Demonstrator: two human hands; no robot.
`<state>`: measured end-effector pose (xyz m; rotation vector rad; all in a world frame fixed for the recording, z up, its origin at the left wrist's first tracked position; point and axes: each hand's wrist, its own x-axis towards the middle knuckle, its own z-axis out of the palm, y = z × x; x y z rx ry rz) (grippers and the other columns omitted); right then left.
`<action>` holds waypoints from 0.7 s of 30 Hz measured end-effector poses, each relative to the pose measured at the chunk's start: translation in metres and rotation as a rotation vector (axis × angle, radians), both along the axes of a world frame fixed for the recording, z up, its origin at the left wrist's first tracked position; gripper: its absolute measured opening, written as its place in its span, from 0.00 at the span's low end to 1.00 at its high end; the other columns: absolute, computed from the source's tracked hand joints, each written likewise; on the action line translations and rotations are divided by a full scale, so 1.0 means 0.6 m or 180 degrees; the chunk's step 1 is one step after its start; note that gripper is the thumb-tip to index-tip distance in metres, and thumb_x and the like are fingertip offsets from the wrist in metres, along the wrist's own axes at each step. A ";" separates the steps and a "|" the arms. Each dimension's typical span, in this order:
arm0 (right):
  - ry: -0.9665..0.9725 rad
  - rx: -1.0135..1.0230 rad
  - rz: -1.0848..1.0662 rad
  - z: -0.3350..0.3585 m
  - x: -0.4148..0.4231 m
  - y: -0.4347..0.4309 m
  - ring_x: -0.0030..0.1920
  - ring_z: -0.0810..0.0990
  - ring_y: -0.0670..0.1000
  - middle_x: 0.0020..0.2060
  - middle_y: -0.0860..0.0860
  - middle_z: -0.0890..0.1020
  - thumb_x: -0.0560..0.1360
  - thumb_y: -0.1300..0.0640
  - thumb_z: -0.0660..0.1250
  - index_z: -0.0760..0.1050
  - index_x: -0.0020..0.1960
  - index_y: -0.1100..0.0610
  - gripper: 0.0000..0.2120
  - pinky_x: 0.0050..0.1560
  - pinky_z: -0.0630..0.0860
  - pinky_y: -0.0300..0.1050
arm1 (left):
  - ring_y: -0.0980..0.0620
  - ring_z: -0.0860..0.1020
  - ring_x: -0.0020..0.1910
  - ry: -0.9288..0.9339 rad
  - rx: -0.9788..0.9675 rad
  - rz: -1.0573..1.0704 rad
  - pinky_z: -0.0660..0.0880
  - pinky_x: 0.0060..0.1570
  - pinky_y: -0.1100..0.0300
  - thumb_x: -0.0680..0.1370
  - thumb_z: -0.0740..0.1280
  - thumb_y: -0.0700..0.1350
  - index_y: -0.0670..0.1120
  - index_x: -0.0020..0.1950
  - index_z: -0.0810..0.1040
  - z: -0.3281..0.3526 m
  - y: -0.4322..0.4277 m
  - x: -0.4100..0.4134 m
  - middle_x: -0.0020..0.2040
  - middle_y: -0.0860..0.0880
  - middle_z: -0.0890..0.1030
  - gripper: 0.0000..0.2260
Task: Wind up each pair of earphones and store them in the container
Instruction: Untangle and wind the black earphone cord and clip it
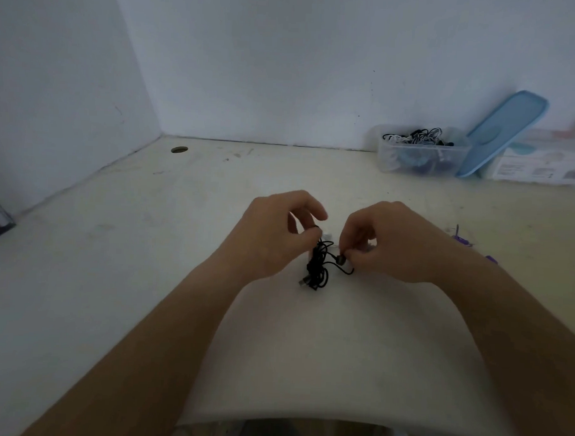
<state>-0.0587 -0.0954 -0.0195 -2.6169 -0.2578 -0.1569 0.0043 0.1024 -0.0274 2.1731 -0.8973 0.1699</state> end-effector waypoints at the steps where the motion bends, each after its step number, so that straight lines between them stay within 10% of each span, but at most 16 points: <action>1: -0.0039 0.0045 -0.0006 0.000 0.000 -0.001 0.38 0.79 0.37 0.33 0.40 0.82 0.69 0.58 0.72 0.81 0.39 0.45 0.07 0.38 0.72 0.28 | 0.56 0.79 0.38 0.0045 0.0025 -0.0069 0.74 0.40 0.68 0.73 0.73 0.43 0.55 0.49 0.81 -0.002 -0.004 -0.003 0.40 0.58 0.82 0.08; 21: -0.0684 0.1207 -0.0306 -0.021 0.017 0.019 0.36 0.84 0.43 0.39 0.44 0.84 0.73 0.64 0.71 0.79 0.46 0.50 0.09 0.37 0.79 0.37 | 0.57 0.81 0.35 0.1352 -0.0705 0.0086 0.74 0.32 0.67 0.74 0.75 0.42 0.46 0.47 0.85 -0.018 -0.024 -0.002 0.38 0.49 0.86 0.03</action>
